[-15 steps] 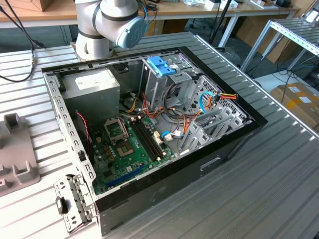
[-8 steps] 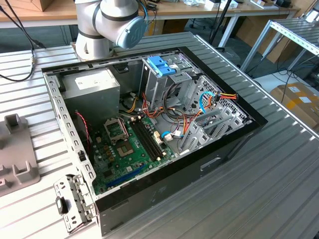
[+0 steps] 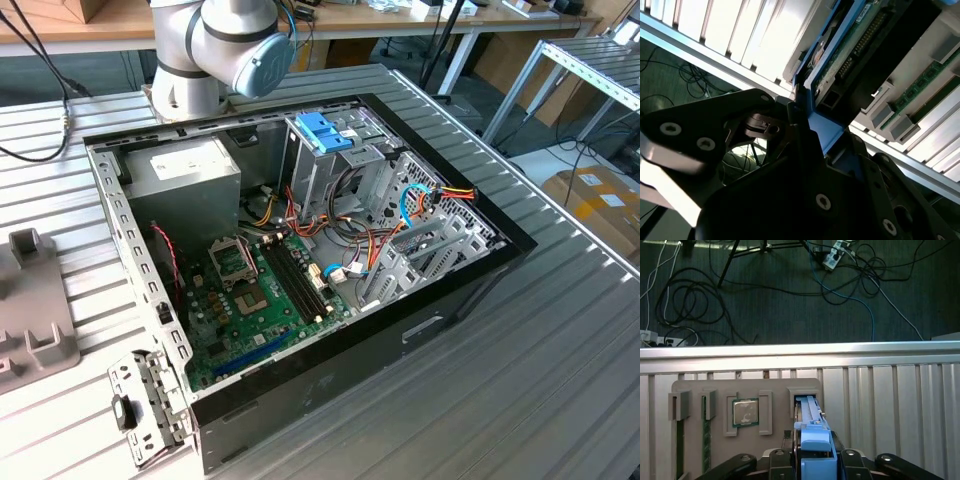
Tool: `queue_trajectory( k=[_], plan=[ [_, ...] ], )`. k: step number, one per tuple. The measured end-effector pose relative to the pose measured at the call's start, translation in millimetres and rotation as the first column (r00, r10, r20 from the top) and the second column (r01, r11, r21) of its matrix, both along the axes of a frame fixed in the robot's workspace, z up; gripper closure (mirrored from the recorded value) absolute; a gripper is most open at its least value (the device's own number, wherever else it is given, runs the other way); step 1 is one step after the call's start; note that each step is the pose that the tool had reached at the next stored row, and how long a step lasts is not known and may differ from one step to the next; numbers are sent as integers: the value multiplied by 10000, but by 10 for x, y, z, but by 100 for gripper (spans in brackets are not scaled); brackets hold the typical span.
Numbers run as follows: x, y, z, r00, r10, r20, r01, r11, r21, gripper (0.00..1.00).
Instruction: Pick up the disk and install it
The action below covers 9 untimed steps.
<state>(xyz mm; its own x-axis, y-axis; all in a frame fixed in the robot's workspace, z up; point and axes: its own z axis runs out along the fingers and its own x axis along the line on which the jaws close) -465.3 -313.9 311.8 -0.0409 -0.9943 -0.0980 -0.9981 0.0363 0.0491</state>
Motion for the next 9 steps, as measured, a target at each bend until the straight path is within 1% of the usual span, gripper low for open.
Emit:
queue_trajectory(
  k=[9],
  plan=[
    [0,0,47,10000,0,1,0,10000,54,63]
  ],
)
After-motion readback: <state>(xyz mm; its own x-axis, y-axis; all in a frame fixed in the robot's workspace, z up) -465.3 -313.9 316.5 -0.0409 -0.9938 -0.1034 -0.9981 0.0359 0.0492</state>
